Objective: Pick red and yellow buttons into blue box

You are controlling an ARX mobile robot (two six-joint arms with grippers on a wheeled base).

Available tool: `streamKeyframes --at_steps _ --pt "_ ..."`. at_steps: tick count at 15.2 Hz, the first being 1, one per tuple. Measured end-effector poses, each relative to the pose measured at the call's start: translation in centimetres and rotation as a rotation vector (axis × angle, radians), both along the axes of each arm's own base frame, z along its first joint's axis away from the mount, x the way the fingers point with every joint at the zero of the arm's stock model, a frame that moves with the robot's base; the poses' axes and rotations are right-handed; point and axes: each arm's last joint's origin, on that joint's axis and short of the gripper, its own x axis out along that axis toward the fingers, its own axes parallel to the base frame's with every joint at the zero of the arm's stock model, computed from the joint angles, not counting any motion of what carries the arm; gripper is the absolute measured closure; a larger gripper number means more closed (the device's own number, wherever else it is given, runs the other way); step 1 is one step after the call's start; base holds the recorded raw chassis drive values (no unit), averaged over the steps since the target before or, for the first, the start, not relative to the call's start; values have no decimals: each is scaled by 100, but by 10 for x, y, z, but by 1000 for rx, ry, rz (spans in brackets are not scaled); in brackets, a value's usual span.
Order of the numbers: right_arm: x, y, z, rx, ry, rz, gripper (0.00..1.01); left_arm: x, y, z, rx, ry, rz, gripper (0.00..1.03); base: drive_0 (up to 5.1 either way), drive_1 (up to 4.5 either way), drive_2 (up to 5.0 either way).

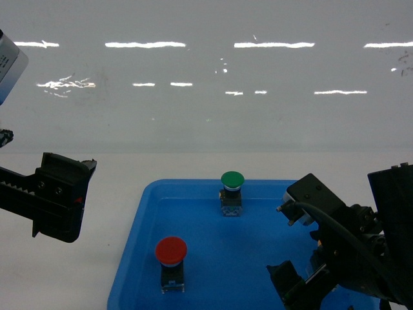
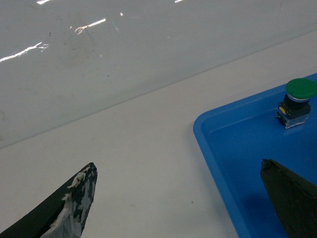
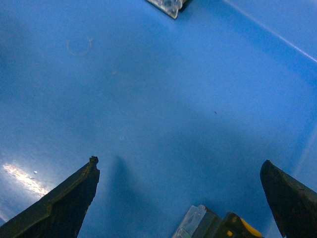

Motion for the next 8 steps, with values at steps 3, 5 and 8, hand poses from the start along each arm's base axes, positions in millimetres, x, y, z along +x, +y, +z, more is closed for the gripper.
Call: streamKeyframes --at_steps 3,5,8 --pt "3 -1 -10 -43 10 4 3 0 0 0 0 0 0 5 0 0 0" --pt "5 -2 -10 -55 1 0 4 0 0 0 0 0 1 5 0 0 0" --pt "5 -3 -10 -66 -13 4 32 0 0 0 0 0 0 5 0 0 0"
